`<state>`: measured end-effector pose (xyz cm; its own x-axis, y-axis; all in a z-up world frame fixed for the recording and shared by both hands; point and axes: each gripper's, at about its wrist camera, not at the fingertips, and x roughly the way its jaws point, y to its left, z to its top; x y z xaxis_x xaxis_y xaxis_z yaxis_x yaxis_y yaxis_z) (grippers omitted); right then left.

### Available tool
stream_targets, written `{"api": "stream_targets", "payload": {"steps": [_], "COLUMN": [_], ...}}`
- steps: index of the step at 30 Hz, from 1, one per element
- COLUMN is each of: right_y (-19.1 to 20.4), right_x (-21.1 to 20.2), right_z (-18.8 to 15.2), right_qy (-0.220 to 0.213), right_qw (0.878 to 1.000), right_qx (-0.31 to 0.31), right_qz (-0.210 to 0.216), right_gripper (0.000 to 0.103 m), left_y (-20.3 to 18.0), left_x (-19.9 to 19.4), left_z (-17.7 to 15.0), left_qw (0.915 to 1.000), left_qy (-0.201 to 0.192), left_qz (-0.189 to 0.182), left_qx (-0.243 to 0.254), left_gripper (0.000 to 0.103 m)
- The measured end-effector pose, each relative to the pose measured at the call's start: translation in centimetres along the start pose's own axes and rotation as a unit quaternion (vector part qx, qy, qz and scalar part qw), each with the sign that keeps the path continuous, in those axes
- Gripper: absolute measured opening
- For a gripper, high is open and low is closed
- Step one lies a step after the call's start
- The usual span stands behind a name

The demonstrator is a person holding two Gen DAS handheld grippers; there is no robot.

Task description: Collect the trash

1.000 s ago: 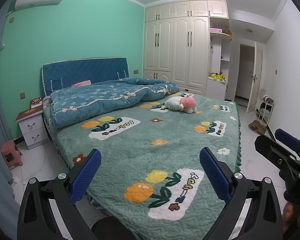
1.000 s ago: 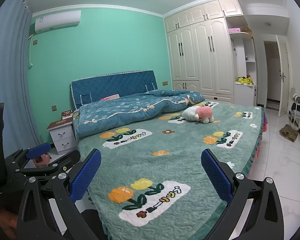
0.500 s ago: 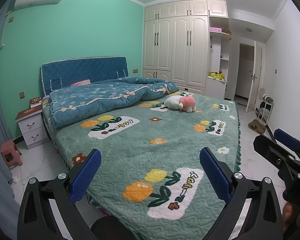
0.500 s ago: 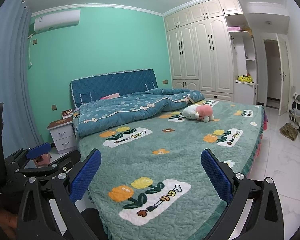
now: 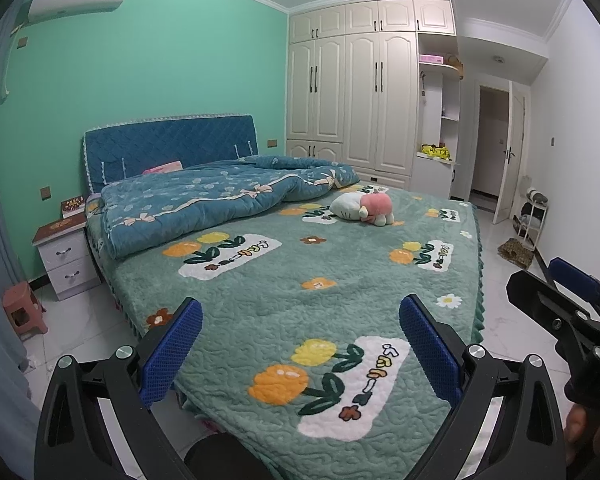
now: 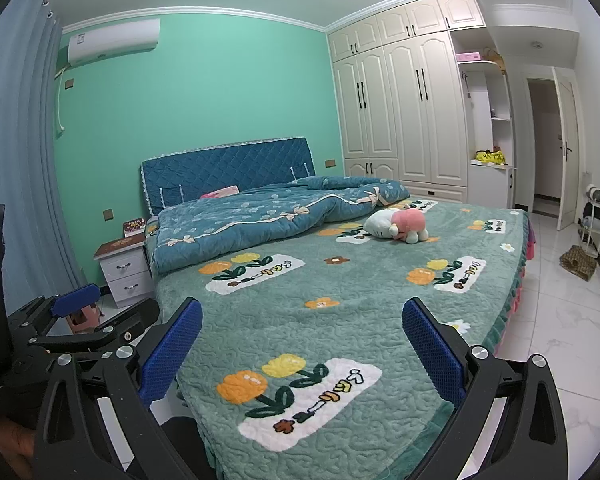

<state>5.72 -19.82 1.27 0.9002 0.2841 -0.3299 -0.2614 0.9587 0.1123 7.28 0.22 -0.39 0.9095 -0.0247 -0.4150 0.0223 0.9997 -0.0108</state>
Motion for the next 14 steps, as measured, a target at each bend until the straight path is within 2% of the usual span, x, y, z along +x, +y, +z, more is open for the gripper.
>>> {"api": "stream_targets", "payload": {"steps": [14], "right_y": [0.00], "right_x": [0.07], "right_z": [0.03], "right_qy": [0.000], "right_qw": [1.000], "right_qx": [0.000], "right_qz": [-0.001], "right_gripper": [0.098], "left_y": [-0.03], "left_x": [0.08], "left_z": [0.40], "left_qw": [1.0000], "left_qy": [0.001], "left_qz": [-0.001], "left_qx": [-0.005], "left_gripper": [0.097]}}
